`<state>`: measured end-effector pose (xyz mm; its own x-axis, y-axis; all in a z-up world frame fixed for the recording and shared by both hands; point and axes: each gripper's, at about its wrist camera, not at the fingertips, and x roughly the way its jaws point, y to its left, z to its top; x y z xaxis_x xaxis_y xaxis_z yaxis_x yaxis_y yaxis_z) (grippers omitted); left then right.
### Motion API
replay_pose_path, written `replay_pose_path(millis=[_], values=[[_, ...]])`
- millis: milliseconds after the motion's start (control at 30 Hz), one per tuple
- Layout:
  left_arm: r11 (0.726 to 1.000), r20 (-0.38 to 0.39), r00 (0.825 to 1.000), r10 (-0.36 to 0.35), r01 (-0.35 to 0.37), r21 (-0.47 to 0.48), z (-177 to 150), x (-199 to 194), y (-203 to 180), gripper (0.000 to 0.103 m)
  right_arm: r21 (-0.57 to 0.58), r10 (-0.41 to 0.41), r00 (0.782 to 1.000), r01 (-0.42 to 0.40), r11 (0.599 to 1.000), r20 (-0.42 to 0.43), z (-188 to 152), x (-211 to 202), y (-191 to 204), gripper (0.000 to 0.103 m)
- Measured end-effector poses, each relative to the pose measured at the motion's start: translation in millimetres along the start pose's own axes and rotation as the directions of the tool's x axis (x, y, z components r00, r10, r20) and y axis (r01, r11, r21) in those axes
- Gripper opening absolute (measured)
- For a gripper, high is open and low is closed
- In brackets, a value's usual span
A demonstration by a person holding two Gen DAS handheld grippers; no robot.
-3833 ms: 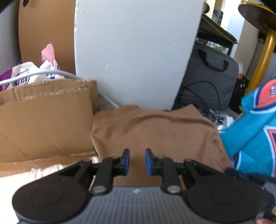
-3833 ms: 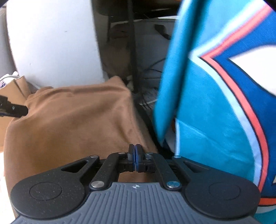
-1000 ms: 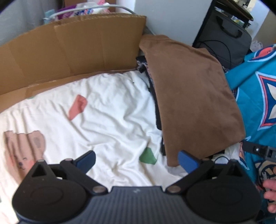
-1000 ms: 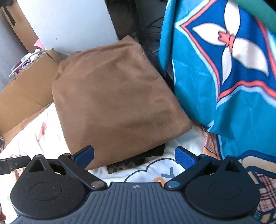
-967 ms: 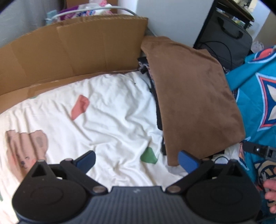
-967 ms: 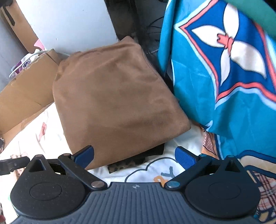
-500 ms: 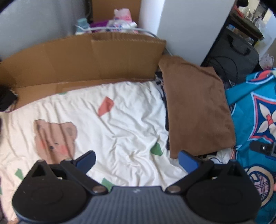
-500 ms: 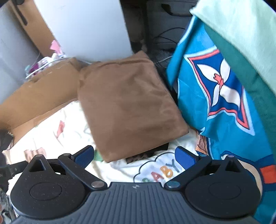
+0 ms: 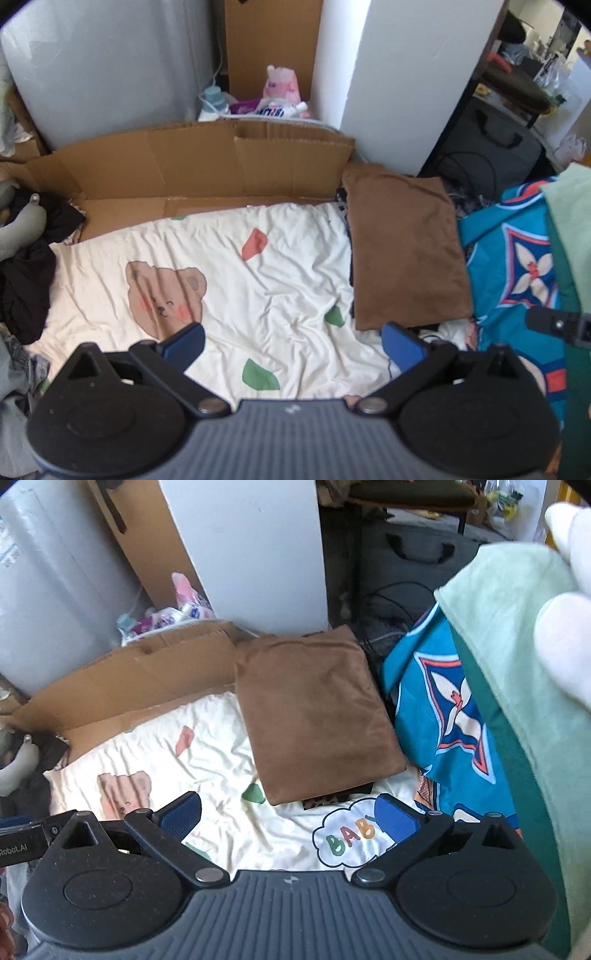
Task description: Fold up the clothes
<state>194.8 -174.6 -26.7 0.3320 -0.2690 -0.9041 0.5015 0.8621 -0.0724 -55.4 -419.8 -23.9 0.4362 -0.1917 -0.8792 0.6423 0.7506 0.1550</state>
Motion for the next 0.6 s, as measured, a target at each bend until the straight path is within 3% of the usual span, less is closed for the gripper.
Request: replay_pose_path(millis=[300, 600], values=[[1.000, 0.046, 0.999, 0.001, -0.002, 0.008, -11.0, -68.3, 10.4, 0.103, -0.045, 0.026, 1.000, -0.025, 0.999, 0.016, -20.6, -51.9, 22.1, 0.103], [1.000, 0.061, 0.998, 0.001, -0.002, 0.005, -31.6, -97.6, 16.2, 0.103, -0.093, 0.066, 0.998, -0.066, 0.993, -0.001, -37.8, -72.8, 40.4, 0.103]])
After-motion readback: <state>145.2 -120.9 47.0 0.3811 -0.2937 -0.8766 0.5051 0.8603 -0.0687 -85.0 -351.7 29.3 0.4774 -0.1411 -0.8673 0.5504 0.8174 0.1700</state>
